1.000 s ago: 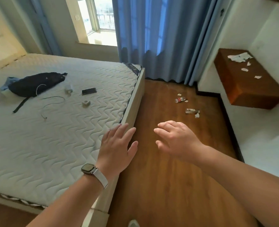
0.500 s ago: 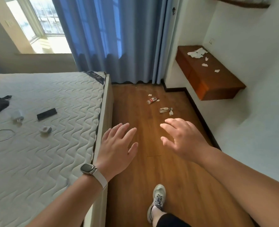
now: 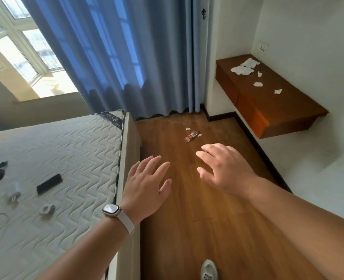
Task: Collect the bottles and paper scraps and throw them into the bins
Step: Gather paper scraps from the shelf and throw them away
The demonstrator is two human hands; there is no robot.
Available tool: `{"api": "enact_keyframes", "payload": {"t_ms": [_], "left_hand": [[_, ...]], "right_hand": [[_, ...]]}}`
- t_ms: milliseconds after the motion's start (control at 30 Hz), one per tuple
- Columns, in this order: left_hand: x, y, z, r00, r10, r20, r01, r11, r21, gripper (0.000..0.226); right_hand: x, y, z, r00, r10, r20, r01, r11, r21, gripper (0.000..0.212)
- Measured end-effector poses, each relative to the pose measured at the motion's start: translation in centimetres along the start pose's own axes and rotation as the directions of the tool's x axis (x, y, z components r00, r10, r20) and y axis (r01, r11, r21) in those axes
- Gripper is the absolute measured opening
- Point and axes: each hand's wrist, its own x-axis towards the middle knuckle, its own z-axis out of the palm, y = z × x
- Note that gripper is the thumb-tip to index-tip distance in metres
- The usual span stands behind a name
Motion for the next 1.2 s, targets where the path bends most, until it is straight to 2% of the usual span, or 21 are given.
{"api": "enact_keyframes", "payload": {"t_ms": [167,533,933,1200], "left_hand": [[6.9,0.0,1.6,1.0,0.016,-0.017,-0.016,0.998,-0.058,0.046],[23.0,-3.2,7.6,0.985,0.172,0.0,-0.17,0.97,-0.172,0.047],[45.1,-12.6,11.9,0.934,0.356,-0.016,-0.349,0.905,-0.245,0.044],[54.5,-13.6,14.4,0.893,0.447,0.042,-0.422,0.868,-0.262,0.048]], "right_hand": [[4.0,4.1,0.1,0.997,0.056,0.044,-0.056,0.998,0.001,0.048],[13.3,12.3,2.1,0.962,0.265,0.066,-0.262,0.964,-0.054,0.051],[30.6,18.5,3.6,0.855,0.513,0.071,-0.495,0.85,-0.178,0.057],[34.7,21.8,4.5,0.772,0.631,0.078,-0.604,0.767,-0.219,0.054]]}}
